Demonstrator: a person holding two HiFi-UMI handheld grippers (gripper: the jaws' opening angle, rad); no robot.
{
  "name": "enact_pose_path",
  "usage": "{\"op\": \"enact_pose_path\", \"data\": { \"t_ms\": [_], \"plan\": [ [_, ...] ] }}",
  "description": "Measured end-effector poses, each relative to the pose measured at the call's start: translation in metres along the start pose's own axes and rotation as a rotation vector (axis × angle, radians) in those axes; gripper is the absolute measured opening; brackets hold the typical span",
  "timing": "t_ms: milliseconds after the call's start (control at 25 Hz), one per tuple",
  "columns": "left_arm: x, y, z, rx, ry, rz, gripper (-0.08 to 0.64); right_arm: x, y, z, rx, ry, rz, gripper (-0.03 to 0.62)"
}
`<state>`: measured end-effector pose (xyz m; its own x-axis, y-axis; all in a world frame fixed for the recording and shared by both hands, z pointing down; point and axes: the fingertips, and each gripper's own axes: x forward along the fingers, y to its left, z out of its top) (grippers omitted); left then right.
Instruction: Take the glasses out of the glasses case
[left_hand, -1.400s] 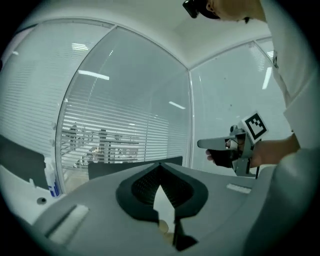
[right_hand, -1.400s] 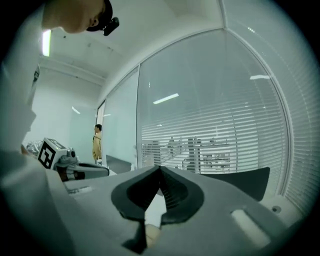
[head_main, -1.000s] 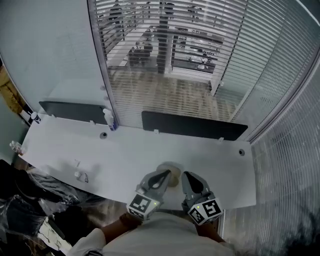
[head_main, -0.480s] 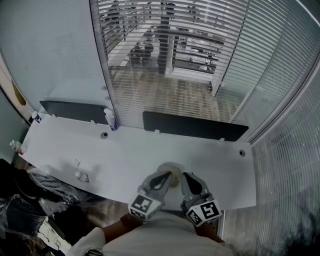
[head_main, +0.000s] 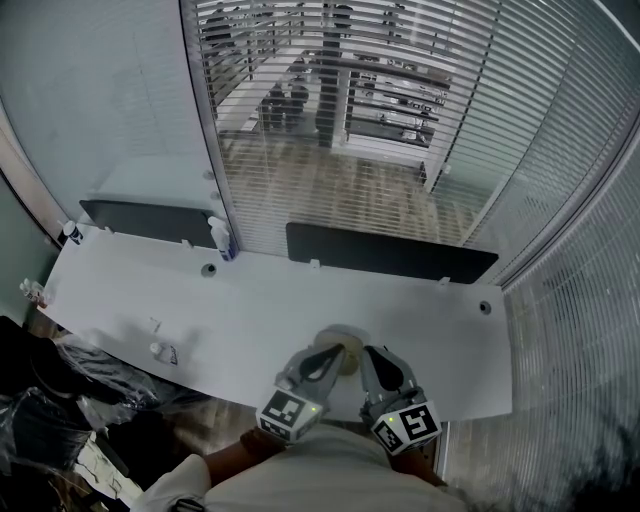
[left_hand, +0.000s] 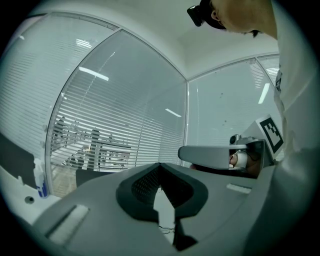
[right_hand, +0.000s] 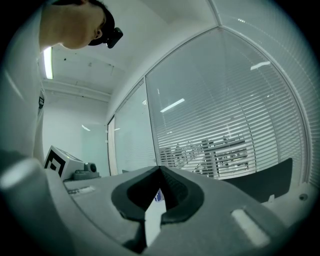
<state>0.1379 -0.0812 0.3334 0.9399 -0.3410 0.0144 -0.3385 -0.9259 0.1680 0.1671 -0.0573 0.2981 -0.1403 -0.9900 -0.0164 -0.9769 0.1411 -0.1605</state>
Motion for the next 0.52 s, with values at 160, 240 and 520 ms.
{"op": "enact_pose_path", "data": {
  "t_ms": [160,240,520],
  "plan": [
    [0.003,-0.001,-0.002,-0.007,0.0,0.002,0.003,0.0,-0.004,-0.002,0.005,-0.001,0.001,0.0],
    [0.003,-0.002,-0.005,-0.007,-0.002,0.004,0.003,-0.001,-0.005,-0.004,0.007,-0.001,0.002,0.0],
    [0.011,-0.016,-0.006,-0.032,0.012,-0.016,0.003,-0.007,-0.015,-0.002,0.011,0.004,0.0,0.0]
  ]
}}
